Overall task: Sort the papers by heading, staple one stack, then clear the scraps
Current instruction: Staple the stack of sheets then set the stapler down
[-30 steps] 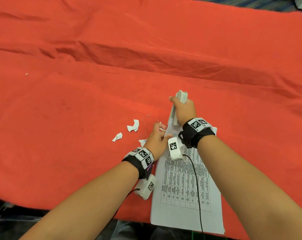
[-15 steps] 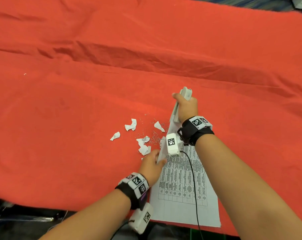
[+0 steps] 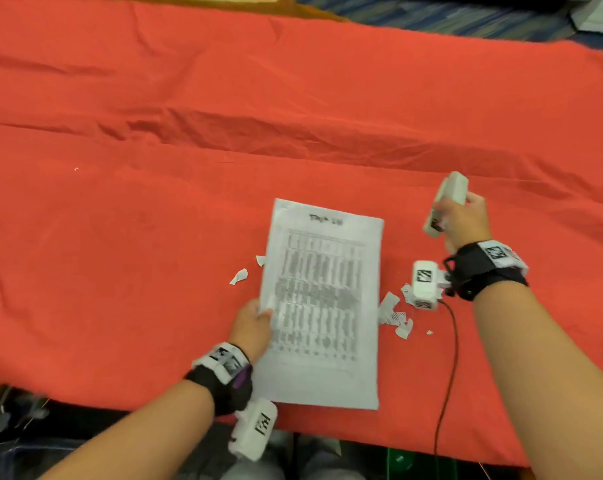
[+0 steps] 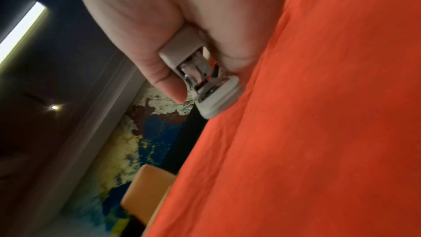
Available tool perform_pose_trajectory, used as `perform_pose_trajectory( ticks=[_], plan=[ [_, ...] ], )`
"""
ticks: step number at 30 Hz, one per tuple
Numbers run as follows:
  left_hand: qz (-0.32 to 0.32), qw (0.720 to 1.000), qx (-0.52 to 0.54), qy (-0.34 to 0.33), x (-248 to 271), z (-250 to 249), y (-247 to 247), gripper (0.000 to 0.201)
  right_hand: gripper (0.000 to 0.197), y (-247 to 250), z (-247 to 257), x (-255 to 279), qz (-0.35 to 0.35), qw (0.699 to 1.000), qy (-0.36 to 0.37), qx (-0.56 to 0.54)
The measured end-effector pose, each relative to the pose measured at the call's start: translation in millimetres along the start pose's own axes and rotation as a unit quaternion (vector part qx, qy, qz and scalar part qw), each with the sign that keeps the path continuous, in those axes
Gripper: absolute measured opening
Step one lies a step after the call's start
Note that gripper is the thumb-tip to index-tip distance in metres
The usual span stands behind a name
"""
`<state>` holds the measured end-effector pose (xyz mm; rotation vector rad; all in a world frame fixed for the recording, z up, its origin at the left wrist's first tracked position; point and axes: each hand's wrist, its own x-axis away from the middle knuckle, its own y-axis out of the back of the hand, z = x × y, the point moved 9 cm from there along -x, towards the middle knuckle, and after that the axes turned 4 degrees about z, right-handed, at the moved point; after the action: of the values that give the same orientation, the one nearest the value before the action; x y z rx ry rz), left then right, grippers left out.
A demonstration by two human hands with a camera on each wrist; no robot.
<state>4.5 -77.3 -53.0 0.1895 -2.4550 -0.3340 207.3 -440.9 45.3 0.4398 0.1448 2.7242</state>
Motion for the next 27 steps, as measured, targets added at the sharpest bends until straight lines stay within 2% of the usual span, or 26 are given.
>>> perform_pose_trajectory(
  ticks=[3,5,8,10,13,16,23,25,27],
  plan=[
    [-0.08,0.997,-0.019,0.007,-23,-3,96,0.016,0.042,60,-19,3,-0.025,0.987,-0.008,0.156],
    [-0.126,0.99,-0.055,0.015,-36,-2,157,0.016,0.027,92,-41,8,-0.015,0.97,-0.011,0.242],
    [-0.17,0.98,-0.085,0.052,-45,9,227,0.021,0.03,130,-82,9,-0.035,0.949,-0.039,0.31],
    [-0.183,0.973,-0.123,0.073,-47,16,254,0.025,0.035,143,-102,12,-0.048,0.941,-0.056,0.331],
    [-0.197,0.962,-0.164,0.097,-51,30,272,0.028,0.036,149,-113,20,-0.064,0.936,-0.053,0.343],
    [-0.189,0.956,-0.191,0.117,-52,39,270,0.03,0.037,151,-113,25,-0.089,0.937,-0.045,0.336],
    [-0.156,0.948,-0.241,0.14,-66,47,267,0.03,0.044,146,-134,20,-0.064,0.933,-0.059,0.349],
    [-0.134,0.945,-0.261,0.141,-68,49,265,0.028,0.048,147,-138,20,-0.065,0.932,-0.067,0.349],
    [-0.131,0.943,-0.28,0.124,-67,48,266,0.033,0.061,151,-141,21,-0.072,0.928,-0.086,0.354]
  ],
)
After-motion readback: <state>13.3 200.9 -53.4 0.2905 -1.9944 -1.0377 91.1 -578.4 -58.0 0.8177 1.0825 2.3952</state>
